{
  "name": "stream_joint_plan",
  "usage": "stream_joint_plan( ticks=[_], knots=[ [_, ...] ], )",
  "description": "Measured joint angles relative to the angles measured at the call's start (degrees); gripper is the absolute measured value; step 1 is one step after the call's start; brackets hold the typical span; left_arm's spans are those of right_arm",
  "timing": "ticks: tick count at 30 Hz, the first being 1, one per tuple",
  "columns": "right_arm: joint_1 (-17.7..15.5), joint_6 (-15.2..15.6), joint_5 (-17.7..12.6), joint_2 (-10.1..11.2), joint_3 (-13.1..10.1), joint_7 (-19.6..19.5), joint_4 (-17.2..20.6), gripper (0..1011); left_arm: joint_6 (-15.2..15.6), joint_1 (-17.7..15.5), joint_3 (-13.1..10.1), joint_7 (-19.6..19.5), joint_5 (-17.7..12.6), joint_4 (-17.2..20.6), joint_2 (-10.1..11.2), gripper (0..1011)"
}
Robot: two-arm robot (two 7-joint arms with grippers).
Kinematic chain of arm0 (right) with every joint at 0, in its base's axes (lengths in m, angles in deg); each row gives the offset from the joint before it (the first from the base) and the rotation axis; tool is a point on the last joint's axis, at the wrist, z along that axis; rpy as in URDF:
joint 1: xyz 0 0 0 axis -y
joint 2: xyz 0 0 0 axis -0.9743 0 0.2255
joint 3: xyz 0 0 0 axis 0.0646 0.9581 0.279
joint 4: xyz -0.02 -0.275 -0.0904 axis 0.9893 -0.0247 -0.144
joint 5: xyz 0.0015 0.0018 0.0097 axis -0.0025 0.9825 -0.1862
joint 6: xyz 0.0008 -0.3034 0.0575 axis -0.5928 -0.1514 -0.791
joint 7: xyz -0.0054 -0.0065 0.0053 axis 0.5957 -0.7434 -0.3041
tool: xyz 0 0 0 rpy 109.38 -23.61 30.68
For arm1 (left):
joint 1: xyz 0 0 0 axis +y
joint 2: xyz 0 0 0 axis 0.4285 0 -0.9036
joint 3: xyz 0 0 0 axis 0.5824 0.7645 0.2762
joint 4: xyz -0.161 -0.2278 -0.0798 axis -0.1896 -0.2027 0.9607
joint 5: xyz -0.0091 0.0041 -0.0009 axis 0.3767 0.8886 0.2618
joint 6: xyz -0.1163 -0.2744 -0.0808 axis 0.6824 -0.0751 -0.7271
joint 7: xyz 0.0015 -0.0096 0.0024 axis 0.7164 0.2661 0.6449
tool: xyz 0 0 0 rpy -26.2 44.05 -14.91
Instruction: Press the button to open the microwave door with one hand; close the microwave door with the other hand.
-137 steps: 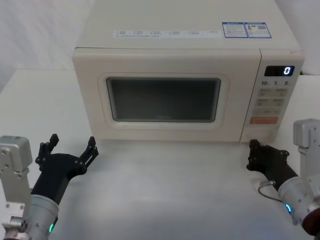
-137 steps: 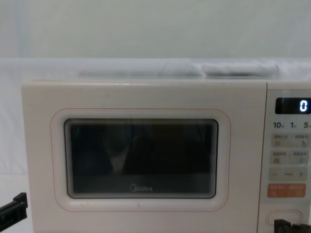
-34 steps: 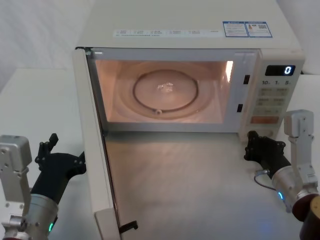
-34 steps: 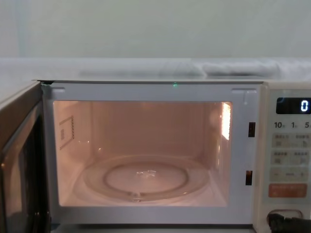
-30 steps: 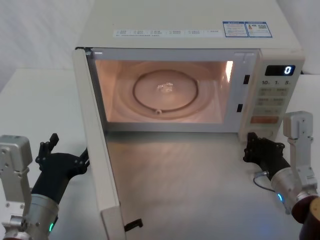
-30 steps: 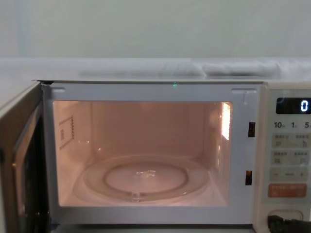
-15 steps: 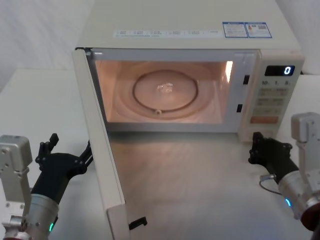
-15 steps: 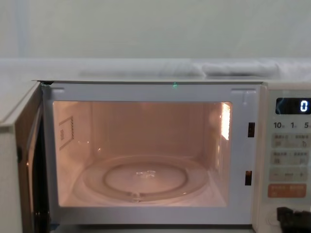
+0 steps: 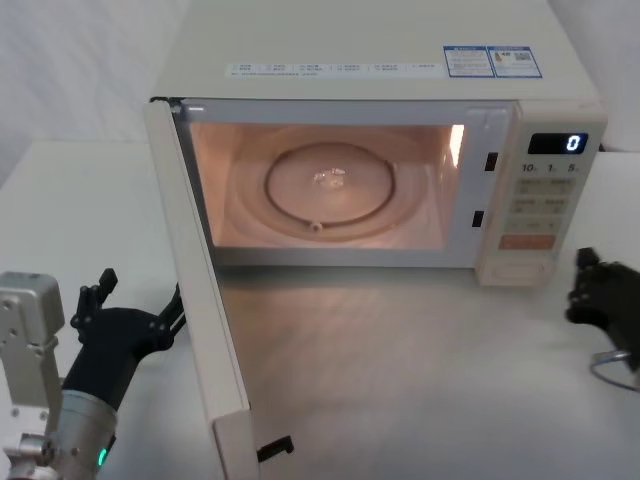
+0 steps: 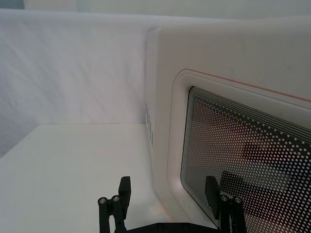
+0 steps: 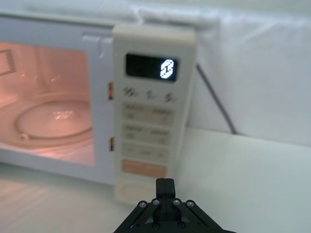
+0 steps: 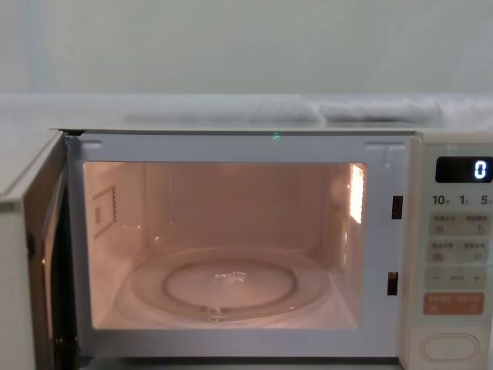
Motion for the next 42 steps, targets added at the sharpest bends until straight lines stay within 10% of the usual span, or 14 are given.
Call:
stream_joint_plan(
  ticks=[16,35,42],
  knots=[
    [-0.5,3.5,-2.0,2.6,-7.2,2.9,4.9,0,0.0,0.0,0.0,0.0,0.0,0.0,0.0,1001],
    [0.7,4.6,-3.8,3.8,-7.2,5.1,4.2,7,0.0,0.0,0.0,0.0,0.0,0.0,0.0,1001],
    [0.6,4.5,-3.7,3.7,-7.3,5.0,4.3,177,0.0,0.0,0.0,0.0,0.0,0.0,0.0,1001]
  ],
)
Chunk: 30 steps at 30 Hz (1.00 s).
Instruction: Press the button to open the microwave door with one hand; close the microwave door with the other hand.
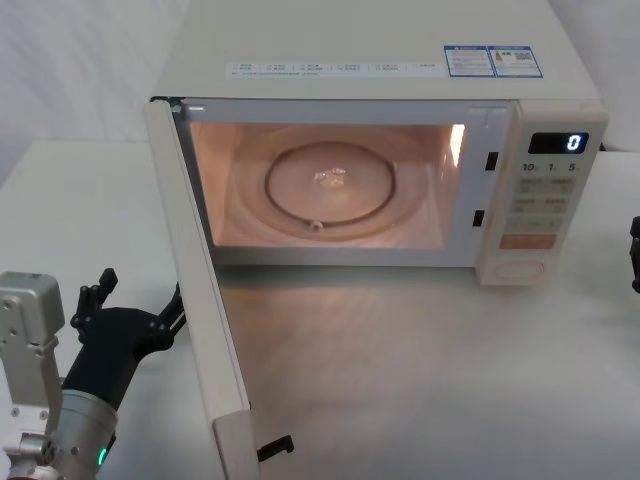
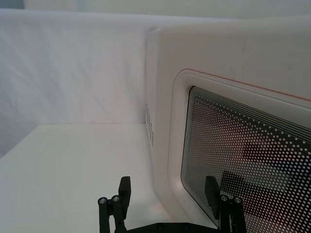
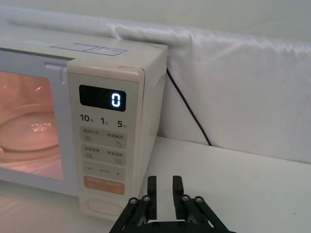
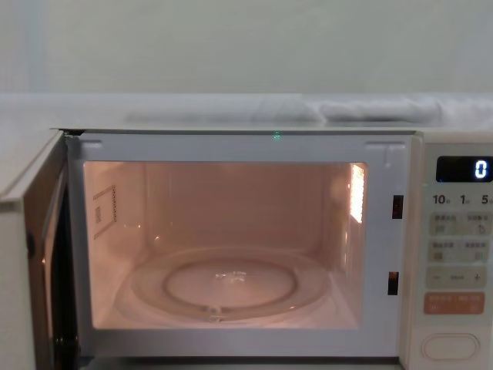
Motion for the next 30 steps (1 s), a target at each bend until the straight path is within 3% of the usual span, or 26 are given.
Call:
stream_joint_plan(
  ticks=[21,27,30],
  knots=[
    [-0.1,-0.1,0.1,-0.1,0.0,-0.2,0.1,871,0.0,0.0,0.0,0.0,0.0,0.0,0.0,1001],
    [-0.1,-0.1,0.1,-0.1,0.0,-0.2,0.1,1002,0.0,0.0,0.0,0.0,0.0,0.0,0.0,1001],
    [-0.1,-0.1,0.1,-0.1,0.0,-0.2,0.1,1002,0.0,0.0,0.0,0.0,0.0,0.0,0.0,1001]
  ],
)
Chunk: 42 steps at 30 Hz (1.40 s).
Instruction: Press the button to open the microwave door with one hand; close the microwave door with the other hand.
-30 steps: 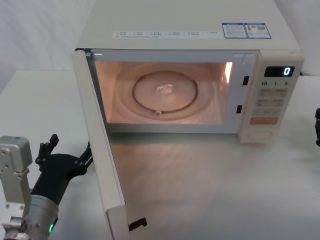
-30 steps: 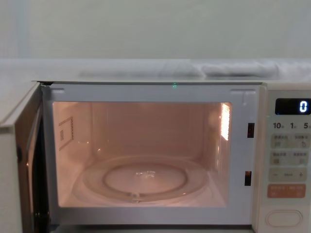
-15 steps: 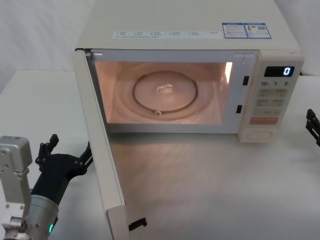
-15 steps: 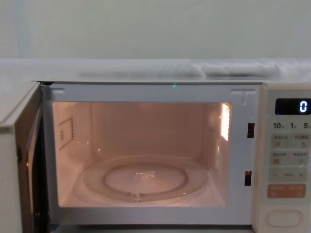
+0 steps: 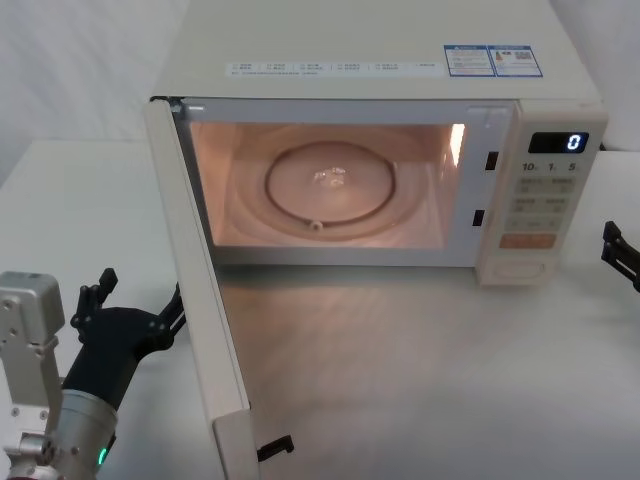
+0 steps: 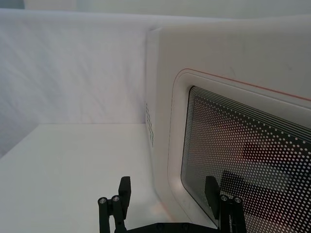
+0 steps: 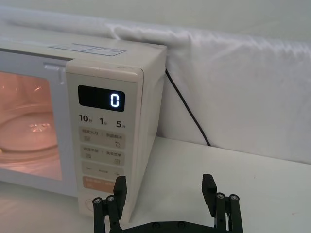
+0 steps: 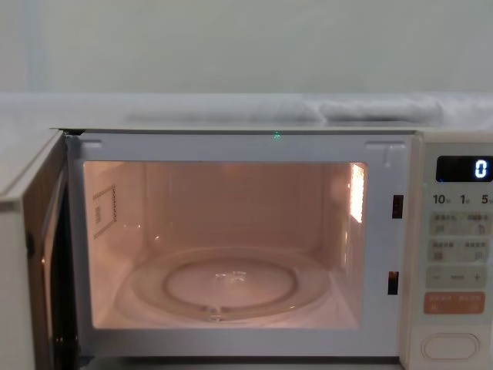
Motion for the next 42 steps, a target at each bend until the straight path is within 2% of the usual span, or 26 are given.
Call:
stream_joint_plan(
  ticks=[20,27,30,32,33,35,39,40,42],
  knots=[
    [0.0,0.0,0.0,0.0,0.0,0.0,0.0,1002,0.0,0.0,0.0,0.0,0.0,0.0,0.0,985],
    [0.0,0.0,0.0,0.0,0.0,0.0,0.0,1002,0.0,0.0,0.0,0.0,0.0,0.0,0.0,837],
    [0.0,0.0,0.0,0.0,0.0,0.0,0.0,1002,0.0,0.0,0.0,0.0,0.0,0.0,0.0,724],
    [0.0,0.0,0.0,0.0,0.0,0.0,0.0,1002,0.0,0.0,0.0,0.0,0.0,0.0,0.0,684],
    [0.0,0.0,0.0,0.0,0.0,0.0,0.0,1002,0.0,0.0,0.0,0.0,0.0,0.0,0.0,623],
    [0.0,0.0,0.0,0.0,0.0,0.0,0.0,1002,0.0,0.0,0.0,0.0,0.0,0.0,0.0,589],
    [0.0,0.0,0.0,0.0,0.0,0.0,0.0,1002,0.0,0.0,0.0,0.0,0.0,0.0,0.0,442],
    [0.0,0.0,0.0,0.0,0.0,0.0,0.0,1002,0.0,0.0,0.0,0.0,0.0,0.0,0.0,442],
    [0.0,0.0,0.0,0.0,0.0,0.0,0.0,1002,0.0,0.0,0.0,0.0,0.0,0.0,0.0,353]
  ],
)
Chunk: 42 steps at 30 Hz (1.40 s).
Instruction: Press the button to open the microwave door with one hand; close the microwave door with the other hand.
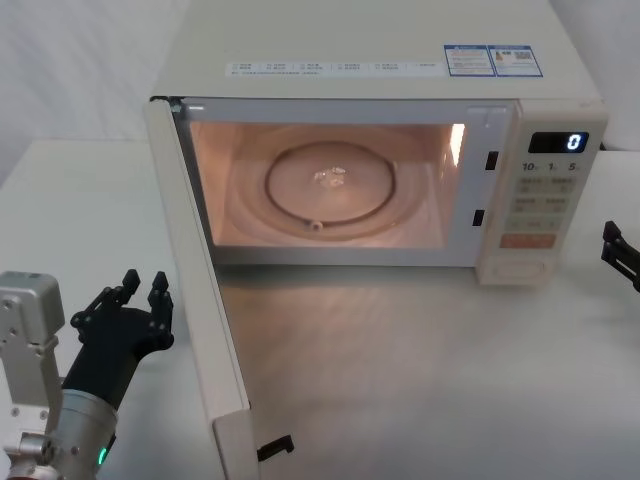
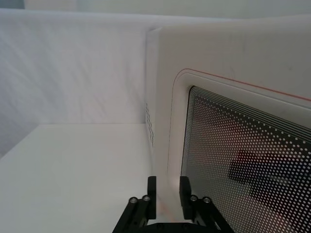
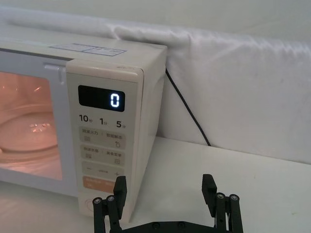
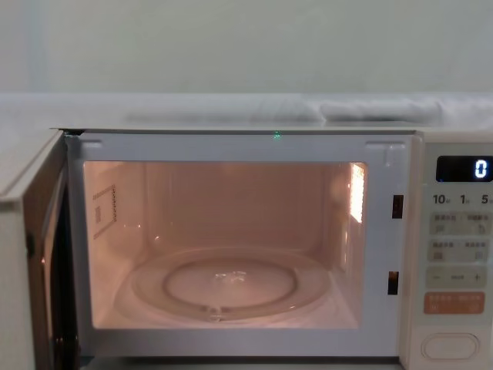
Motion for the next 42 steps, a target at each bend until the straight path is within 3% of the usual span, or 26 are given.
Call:
stream_joint_plan(
  ticks=[8,12,34,42],
  knots=[
    [0.0,0.0,0.0,0.0,0.0,0.0,0.0,1002,0.0,0.0,0.0,0.0,0.0,0.0,0.0,75],
    [0.0,0.0,0.0,0.0,0.0,0.0,0.0,1002,0.0,0.0,0.0,0.0,0.0,0.0,0.0,0],
    [0.0,0.0,0.0,0.0,0.0,0.0,0.0,1002,-0.1,0.1,0.1,-0.5,0.0,0.0,0.0,0],
    [0.0,0.0,0.0,0.0,0.0,0.0,0.0,1002,-0.8,0.4,2.3,-3.6,1.2,-0.8,0.0,0]
  ],
)
